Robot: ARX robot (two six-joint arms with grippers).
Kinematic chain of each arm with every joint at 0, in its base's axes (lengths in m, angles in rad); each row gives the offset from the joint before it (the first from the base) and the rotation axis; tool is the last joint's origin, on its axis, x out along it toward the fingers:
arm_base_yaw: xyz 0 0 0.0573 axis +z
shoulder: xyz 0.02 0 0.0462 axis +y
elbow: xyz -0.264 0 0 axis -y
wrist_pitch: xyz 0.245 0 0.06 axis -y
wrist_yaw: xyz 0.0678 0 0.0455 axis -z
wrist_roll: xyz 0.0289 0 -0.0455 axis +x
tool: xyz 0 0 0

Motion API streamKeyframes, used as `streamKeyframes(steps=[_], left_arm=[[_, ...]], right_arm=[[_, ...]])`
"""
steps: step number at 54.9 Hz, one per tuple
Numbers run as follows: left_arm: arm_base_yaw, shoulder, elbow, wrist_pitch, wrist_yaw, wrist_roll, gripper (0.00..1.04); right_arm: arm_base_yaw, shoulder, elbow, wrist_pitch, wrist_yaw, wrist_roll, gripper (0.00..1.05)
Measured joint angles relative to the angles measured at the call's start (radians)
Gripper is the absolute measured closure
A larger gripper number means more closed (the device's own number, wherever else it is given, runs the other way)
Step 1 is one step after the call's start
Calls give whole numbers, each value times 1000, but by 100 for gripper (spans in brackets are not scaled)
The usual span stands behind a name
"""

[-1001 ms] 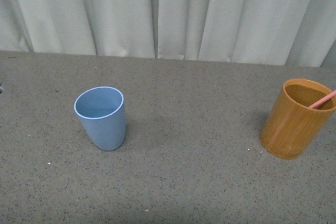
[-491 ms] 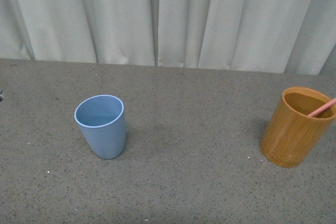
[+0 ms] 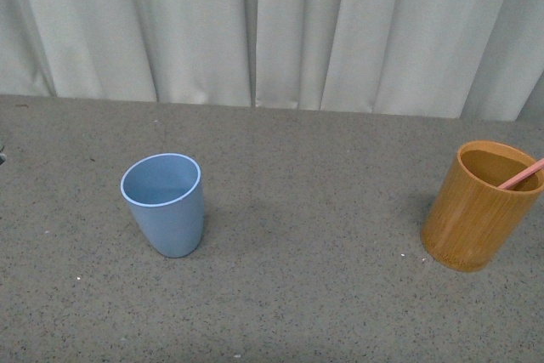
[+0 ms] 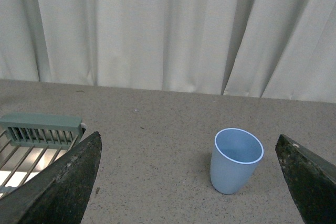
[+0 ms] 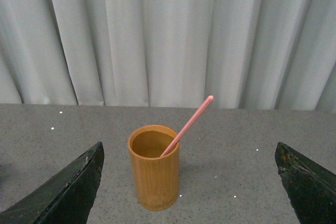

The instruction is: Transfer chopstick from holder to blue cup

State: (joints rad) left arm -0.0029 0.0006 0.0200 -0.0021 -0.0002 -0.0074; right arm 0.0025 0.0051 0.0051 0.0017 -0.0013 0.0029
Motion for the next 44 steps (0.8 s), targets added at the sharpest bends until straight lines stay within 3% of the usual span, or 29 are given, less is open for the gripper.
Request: streamKeyframes(steps=[22, 27, 30, 36, 44], left_arm=[[0, 0, 0, 0, -1, 0, 7], [-31, 64, 38, -138, -127, -201, 7], [-23, 90, 37, -148, -126, -372, 7], [38, 162, 40, -51, -81, -639, 7], [39, 434, 45, 201, -102, -732, 7]], right_arm=[[0, 0, 0, 0, 0, 0, 10], [0, 0, 0, 0, 0, 0, 10], [0, -1, 0, 0, 0, 0, 10], [0, -1, 0, 0, 0, 0, 10], [0, -1, 0, 0, 0, 0, 10]])
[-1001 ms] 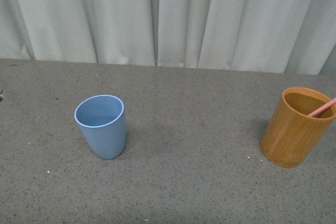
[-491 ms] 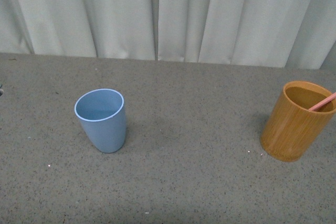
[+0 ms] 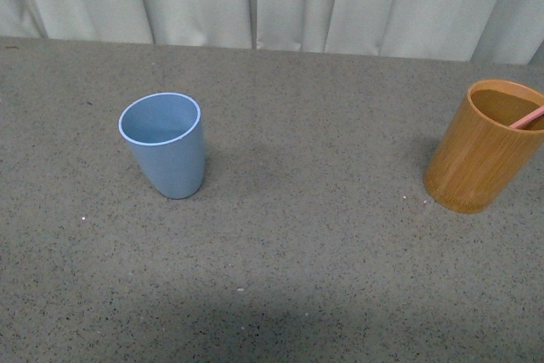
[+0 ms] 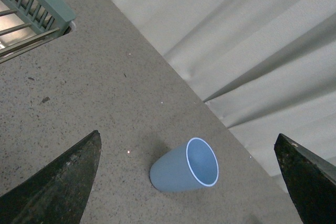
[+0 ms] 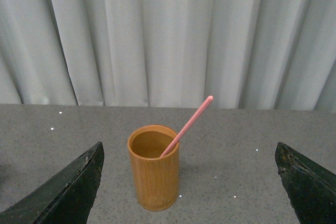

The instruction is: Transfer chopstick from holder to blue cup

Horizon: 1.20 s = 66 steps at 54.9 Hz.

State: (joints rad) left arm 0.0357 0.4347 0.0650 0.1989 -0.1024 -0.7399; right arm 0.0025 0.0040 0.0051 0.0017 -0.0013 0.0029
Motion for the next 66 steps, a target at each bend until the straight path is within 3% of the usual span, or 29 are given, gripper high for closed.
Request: streamKeyframes(steps=[9, 27, 43, 66], left_arm=[[-51, 302, 48, 205, -75, -26, 7], [-132, 754, 224, 359, -158, -18, 7], [-242, 1052, 377, 368, -188, -20, 7], [-300, 1277, 494, 350, -184, -51, 7]], right_arm=[[0, 0, 0, 0, 0, 0, 10], [0, 0, 0, 0, 0, 0, 10], [0, 0, 0, 0, 0, 0, 10], [0, 0, 0, 0, 0, 0, 10]])
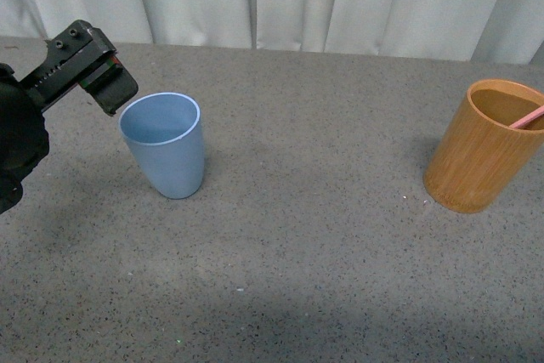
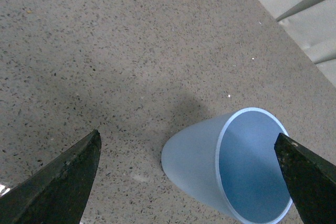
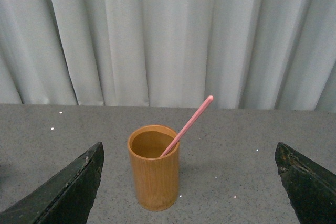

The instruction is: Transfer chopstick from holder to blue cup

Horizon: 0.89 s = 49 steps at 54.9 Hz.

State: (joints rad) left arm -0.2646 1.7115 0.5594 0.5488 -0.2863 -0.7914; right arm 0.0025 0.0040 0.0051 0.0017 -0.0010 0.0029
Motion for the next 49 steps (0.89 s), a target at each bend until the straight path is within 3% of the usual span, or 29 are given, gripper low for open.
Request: streamKeyframes(steps=[49], left_arm=[[-20, 119, 44, -16, -26, 12, 7]], right_arm=[[0, 0, 0, 0, 0, 0, 10]])
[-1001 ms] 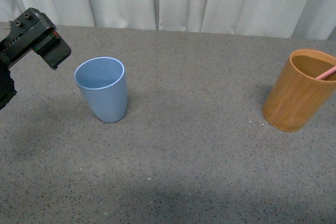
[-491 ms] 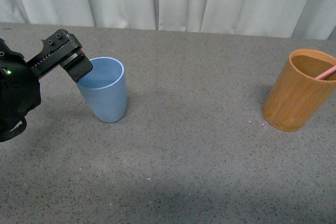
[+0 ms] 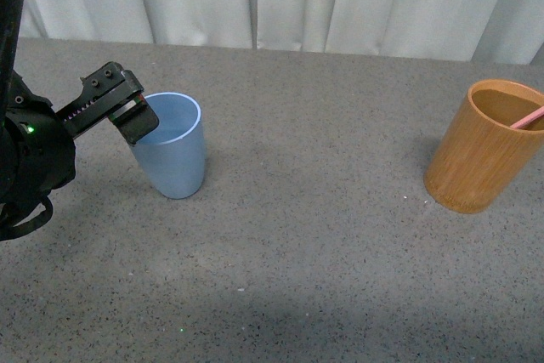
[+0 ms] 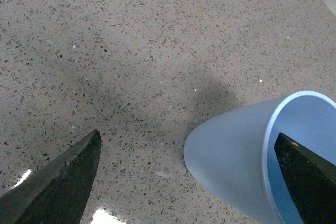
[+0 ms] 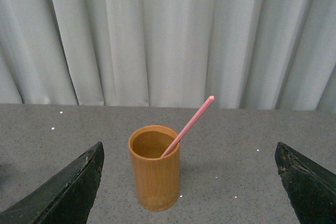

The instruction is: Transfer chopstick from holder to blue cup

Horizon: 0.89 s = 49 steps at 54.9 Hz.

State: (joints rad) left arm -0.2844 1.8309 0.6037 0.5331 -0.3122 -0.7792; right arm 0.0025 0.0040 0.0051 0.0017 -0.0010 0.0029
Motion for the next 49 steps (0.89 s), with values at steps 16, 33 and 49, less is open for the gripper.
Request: streamKeyframes(steps=[16, 33, 49], left_arm=[[-6, 18, 11, -23, -25, 20, 16], [-10, 24, 11, -6, -5, 35, 62], [-10, 14, 5, 10, 20, 36, 101]], right_arm=[[0, 0, 0, 0, 0, 0, 10], [0, 0, 0, 0, 0, 0, 10], [0, 0, 0, 0, 0, 0, 10]])
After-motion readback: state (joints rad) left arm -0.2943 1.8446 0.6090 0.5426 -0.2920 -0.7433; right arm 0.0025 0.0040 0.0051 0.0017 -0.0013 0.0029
